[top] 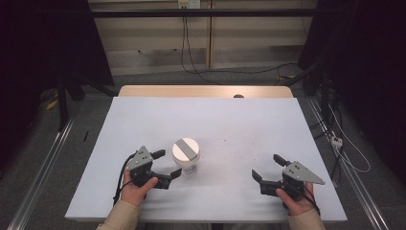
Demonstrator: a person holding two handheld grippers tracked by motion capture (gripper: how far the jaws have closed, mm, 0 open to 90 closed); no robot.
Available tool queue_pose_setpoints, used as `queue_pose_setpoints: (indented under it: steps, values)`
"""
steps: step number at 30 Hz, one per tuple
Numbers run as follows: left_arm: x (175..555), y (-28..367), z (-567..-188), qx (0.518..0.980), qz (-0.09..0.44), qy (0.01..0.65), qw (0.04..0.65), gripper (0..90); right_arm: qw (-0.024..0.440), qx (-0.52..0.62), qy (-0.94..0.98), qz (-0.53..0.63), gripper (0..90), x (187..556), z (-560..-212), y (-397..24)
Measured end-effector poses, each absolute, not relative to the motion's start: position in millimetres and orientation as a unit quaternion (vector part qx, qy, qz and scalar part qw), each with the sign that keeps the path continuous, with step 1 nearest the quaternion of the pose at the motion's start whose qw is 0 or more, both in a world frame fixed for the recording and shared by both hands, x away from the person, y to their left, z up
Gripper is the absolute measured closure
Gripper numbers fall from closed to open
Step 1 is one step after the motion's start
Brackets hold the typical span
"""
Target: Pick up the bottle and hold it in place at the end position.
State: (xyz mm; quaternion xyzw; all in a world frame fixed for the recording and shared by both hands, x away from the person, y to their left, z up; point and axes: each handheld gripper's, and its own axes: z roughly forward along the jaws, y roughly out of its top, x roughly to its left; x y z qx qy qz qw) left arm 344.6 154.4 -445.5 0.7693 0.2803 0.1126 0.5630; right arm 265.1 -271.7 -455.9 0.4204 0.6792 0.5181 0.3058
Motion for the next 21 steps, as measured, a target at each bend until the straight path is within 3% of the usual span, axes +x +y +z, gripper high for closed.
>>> queue_pose_setpoints:
  steps: [21]
  values:
    - [350, 131, -449, 0.780, 0.114, 0.287, 0.545, 4.2, 0.306, 0.420, 0.681, 0.517, 4.0, 266, -456, -271]
